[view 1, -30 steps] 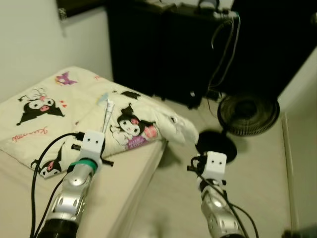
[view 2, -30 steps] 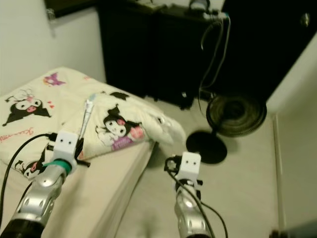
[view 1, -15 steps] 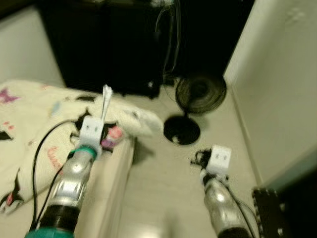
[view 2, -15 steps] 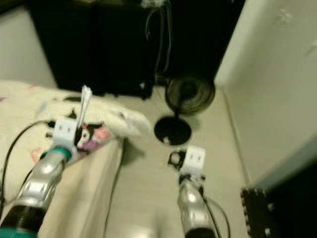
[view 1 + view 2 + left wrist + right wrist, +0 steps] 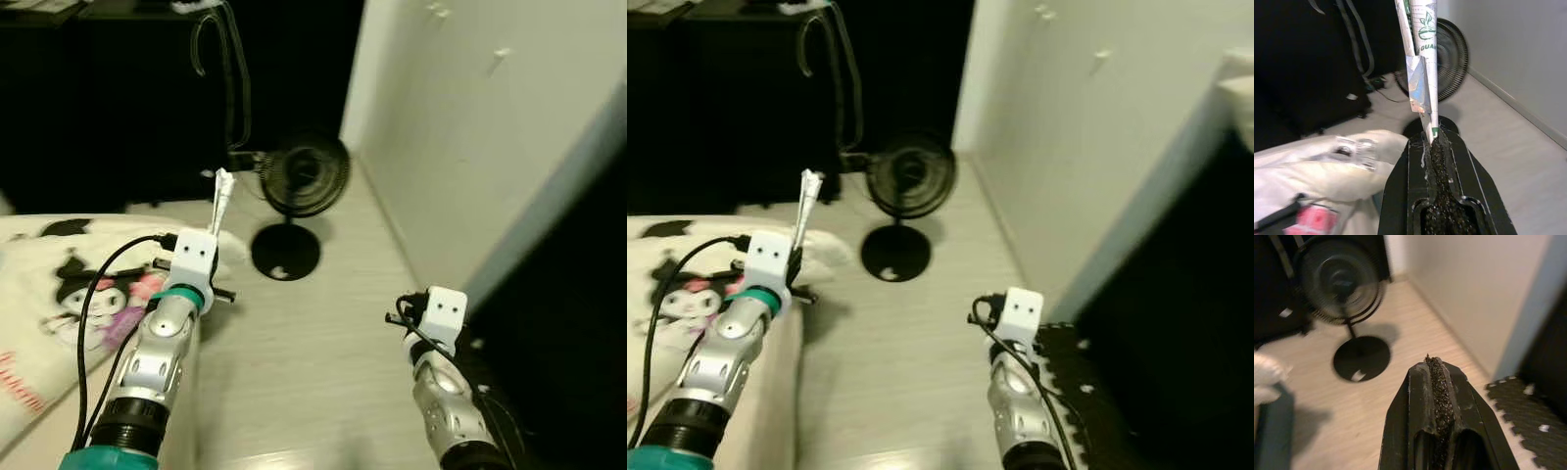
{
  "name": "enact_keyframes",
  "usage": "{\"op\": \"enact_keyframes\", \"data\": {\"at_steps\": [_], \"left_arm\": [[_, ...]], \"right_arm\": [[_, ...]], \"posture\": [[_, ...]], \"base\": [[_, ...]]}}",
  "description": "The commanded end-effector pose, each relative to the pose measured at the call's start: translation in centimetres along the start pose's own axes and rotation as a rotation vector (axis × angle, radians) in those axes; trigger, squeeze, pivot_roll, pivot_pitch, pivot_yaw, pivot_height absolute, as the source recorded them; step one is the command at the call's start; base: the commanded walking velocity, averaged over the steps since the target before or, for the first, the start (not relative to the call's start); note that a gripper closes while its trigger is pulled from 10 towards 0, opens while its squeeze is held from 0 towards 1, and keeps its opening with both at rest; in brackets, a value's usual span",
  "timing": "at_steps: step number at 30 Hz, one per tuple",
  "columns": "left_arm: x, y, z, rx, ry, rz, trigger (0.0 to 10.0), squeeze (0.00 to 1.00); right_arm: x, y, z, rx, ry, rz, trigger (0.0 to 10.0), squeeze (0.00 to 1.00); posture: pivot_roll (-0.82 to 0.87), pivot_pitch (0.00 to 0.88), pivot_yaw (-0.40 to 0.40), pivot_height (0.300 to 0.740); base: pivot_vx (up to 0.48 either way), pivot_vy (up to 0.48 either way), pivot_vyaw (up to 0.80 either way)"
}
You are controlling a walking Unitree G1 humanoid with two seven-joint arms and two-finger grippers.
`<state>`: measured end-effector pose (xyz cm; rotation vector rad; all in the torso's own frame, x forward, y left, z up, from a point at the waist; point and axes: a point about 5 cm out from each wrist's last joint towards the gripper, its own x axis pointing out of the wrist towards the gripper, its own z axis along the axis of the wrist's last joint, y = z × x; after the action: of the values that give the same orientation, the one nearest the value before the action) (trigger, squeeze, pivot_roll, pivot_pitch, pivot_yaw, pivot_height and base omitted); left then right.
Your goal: Clean up the room
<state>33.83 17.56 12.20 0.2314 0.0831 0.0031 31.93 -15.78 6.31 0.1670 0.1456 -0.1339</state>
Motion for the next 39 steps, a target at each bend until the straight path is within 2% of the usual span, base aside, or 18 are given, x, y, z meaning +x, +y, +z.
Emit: {"op": "enact_keyframes", "data": {"at_steps": [1,11,20,23,29,32,34,39], "left_arm": [[-0.2,-0.1,-1.1,0.002,0.029,-0.003,10.0,0.00],[0.0,-0.7,-0.9,-0.024,0.018,-0.001,10.0,0.00],[-0.8,-0.6,-1.8,-0.074,0.035,0.011,10.0,0.00],[-1.3,-0.8,-2.6,-0.121,0.071,-0.008,10.0,0.00],[-1.4,-0.7,-3.0,-0.073,0.085,0.006,10.0,0.00],[-1.0,-0.4,-2.1,-0.058,0.054,0.010,10.0,0.00],[-0.8,-0.5,-1.6,-0.056,0.035,0.002,10.0,0.00],[-0.6,-0.8,-0.9,-0.075,0.011,-0.014,10.0,0.00]], "right_arm": [[-0.3,-0.2,-0.8,0.003,0.032,0.002,10.0,0.00],[-0.4,-0.2,-0.9,0.012,0.042,0.027,10.0,0.00],[-0.3,-0.3,-0.6,0.019,0.043,0.042,10.0,0.00],[-0.4,-0.4,-0.7,-0.047,0.035,0.018,10.0,0.00],[-0.4,-0.4,-0.7,-0.050,0.043,0.011,10.0,0.00],[-0.4,-0.6,-0.7,-0.043,0.043,0.012,10.0,0.00],[-0.3,-0.7,-0.8,-0.077,0.035,0.007,10.0,0.00],[-0.3,-0.2,-0.6,-0.065,0.028,0.025,10.0,0.00]], "posture": [[0.06,0.000,-0.014,0.740],[0.06,0.000,-0.022,0.740],[0.05,0.000,-0.053,0.740],[0.02,0.008,-0.043,0.740],[0.01,0.012,-0.035,0.740],[0.05,0.031,-0.031,0.740],[0.06,0.018,-0.037,0.740],[0.08,0.042,-0.015,0.740]], "base": [[0.000,0.000,-0.80],[0.000,0.000,-0.80],[0.000,0.000,-0.80],[0.000,0.000,-0.80],[0.000,0.000,-0.80],[0.000,0.000,-0.80],[0.000,0.000,-0.80],[0.000,0.000,-0.80]]}}
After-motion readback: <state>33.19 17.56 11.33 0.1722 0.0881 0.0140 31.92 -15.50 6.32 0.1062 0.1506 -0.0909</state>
